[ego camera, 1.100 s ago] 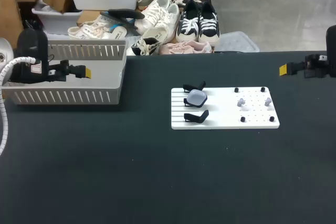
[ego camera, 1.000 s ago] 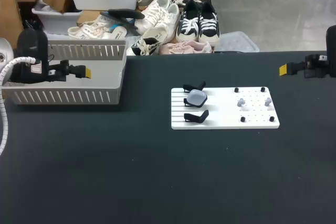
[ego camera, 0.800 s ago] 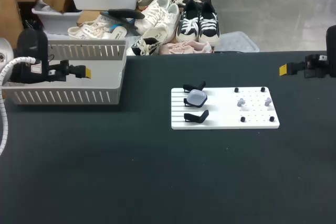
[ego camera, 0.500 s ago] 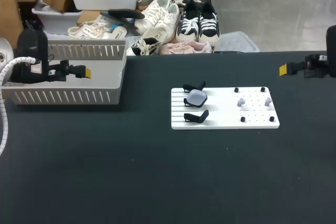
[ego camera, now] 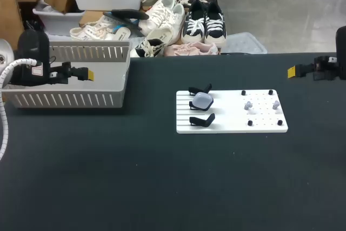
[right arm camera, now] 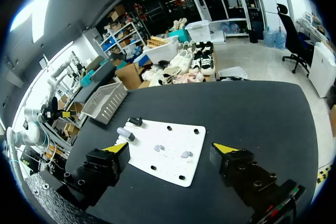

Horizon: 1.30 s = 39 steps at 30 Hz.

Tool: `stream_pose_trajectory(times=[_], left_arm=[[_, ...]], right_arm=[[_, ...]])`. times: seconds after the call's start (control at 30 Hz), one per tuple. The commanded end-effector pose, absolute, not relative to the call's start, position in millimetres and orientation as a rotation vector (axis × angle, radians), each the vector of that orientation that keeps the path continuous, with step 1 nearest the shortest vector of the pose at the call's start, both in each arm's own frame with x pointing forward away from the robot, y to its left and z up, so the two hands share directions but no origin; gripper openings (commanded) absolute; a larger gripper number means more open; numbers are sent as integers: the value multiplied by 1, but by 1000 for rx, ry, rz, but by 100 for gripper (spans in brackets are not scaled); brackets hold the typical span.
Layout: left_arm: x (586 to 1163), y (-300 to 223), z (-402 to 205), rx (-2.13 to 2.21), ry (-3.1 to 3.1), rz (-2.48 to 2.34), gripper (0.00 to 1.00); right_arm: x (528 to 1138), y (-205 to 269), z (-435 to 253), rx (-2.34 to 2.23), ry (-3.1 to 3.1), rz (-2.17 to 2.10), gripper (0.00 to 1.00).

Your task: Pick up each earbud case from the left stands, insert the matching earbuds, close the lid, and place the case in the box.

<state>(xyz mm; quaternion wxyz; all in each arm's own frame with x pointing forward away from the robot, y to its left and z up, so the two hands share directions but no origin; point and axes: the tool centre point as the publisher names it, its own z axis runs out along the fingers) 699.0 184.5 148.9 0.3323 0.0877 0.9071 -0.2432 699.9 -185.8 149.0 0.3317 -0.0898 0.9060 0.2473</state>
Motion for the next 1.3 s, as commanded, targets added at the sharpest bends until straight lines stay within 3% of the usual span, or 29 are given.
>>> stream_pose_trajectory(times=[0.03, 0.6, 1.3], left_arm=[[702, 184, 152, 261, 2366, -622, 100], [725, 116, 173, 935, 2067, -694, 100], [727, 13, 133, 1526, 1706, -772, 100]], right_arm=[[701, -187, 149, -237, 2370, 648, 100], [701, -187, 149, -237, 2370, 648, 100], [701, -187, 149, -237, 2370, 648, 100]])
